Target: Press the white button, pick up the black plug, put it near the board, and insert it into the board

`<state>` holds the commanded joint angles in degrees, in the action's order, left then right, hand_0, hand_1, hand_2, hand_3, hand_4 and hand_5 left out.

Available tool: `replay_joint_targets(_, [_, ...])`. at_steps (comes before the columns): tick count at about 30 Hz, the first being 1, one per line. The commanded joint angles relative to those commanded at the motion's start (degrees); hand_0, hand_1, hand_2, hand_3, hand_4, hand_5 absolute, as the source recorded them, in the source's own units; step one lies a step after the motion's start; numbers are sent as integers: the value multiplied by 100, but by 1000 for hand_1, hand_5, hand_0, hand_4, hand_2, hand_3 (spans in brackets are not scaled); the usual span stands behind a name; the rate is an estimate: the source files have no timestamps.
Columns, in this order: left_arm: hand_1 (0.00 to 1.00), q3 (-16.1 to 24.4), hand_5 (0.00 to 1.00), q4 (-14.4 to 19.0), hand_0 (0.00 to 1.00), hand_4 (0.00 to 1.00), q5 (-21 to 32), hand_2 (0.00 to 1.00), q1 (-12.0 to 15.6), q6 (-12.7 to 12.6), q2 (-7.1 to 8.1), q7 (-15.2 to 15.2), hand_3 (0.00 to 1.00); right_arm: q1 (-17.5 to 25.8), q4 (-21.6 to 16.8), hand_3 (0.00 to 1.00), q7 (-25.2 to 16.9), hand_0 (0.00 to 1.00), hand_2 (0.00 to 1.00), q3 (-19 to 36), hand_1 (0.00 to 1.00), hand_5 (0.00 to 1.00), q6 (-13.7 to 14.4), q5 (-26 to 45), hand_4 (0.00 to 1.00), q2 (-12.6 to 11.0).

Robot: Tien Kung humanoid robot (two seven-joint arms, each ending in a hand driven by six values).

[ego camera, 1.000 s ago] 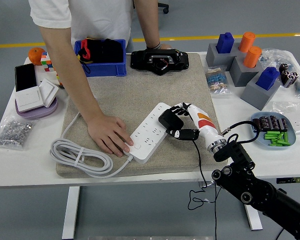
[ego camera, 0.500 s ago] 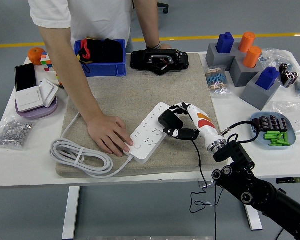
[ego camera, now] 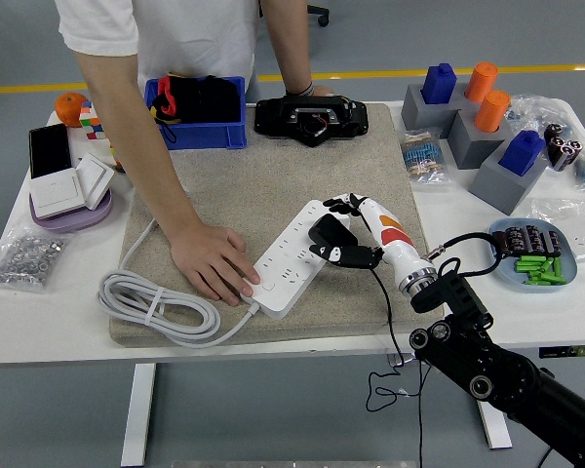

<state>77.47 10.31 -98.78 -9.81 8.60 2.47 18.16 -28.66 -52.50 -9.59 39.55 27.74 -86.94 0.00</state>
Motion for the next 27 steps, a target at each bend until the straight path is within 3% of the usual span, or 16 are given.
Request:
replay_joint_targets(3, [636, 1, 166, 0, 689, 560, -3, 613, 6, 1, 0, 1, 633, 64, -133, 739, 10, 851, 755, 51, 807, 254, -71, -38, 998, 0])
replay_joint_targets(4, [636, -1, 166, 0, 689, 560, 2, 613, 9, 0, 0, 1, 633, 90, -188, 798, 12, 900, 825, 69, 878, 360, -89, -49, 998, 0])
replay_joint_targets(7, [636, 3, 166, 0, 689, 560, 5, 613, 23, -5, 3, 1, 633, 232, -509, 798, -47, 900, 825, 207, 878, 360, -160, -117, 998, -16])
replay_joint_targets(15, [636, 77, 166, 0, 688, 560, -56, 613, 43, -24, 39, 3, 633, 770, -1566, 797, -588, 910, 808, 689, 854, 389, -817, -375, 998, -523])
replay_joint_targets(16, [636, 85, 166, 0, 688, 560, -65, 614, 44, -24, 41, 4, 633, 804, -1623, 806, -611, 952, 831, 707, 887, 459, -845, -401, 998, -557])
replay_joint_targets(17, [636, 83, 166, 0, 688, 560, -61, 614, 46, -27, 43, 2, 633, 878, -1707, 806, -627, 952, 831, 737, 887, 459, -886, -480, 998, -622])
replay_joint_targets(21, [636, 53, 166, 0, 688, 560, -31, 614, 25, -29, 45, -7, 633, 1084, -1808, 806, -651, 952, 831, 751, 887, 459, -945, -588, 998, -789])
replay_joint_targets(27, [636, -10, 168, 0, 690, 559, 5, 613, -2, -21, 47, -20, 633, 1182, -1671, 805, -725, 954, 837, 666, 899, 490, -941, -724, 998, -817])
